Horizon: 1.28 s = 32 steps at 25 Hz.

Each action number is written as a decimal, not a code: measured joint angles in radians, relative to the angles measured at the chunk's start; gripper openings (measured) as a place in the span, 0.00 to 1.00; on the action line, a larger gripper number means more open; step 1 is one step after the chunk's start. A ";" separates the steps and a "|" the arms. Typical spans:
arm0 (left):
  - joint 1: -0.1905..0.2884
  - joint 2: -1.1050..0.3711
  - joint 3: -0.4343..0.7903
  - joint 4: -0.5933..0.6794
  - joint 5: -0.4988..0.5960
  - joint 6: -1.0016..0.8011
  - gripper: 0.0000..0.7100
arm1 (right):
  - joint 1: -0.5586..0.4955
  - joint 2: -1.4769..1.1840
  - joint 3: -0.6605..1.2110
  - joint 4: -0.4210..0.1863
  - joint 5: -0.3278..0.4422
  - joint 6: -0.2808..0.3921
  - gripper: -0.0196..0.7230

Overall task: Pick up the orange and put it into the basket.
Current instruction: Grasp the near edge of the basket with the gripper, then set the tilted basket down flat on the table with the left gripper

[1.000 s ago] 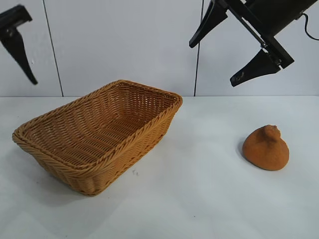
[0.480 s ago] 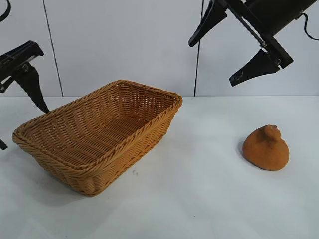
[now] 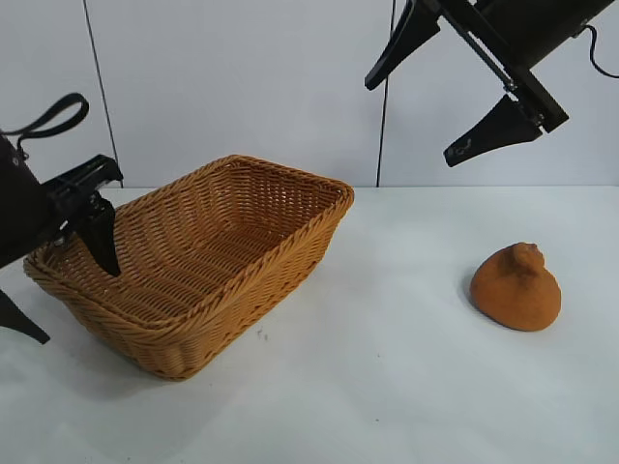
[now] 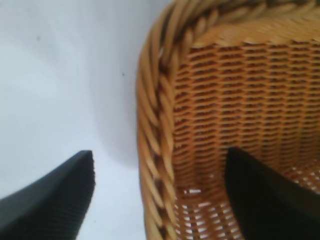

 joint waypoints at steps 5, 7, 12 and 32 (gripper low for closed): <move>0.000 0.034 0.000 0.000 -0.026 -0.001 0.68 | 0.000 0.000 0.000 0.000 0.000 0.000 0.96; 0.000 0.034 0.000 0.000 -0.026 -0.002 0.57 | 0.000 0.000 0.000 0.000 -0.001 0.000 0.96; 0.000 0.034 0.000 -0.001 -0.017 -0.003 0.16 | 0.000 0.000 0.000 0.000 -0.001 0.000 0.96; 0.156 0.146 -0.503 -0.126 0.463 0.712 0.12 | 0.000 0.000 0.000 0.000 0.005 0.000 0.96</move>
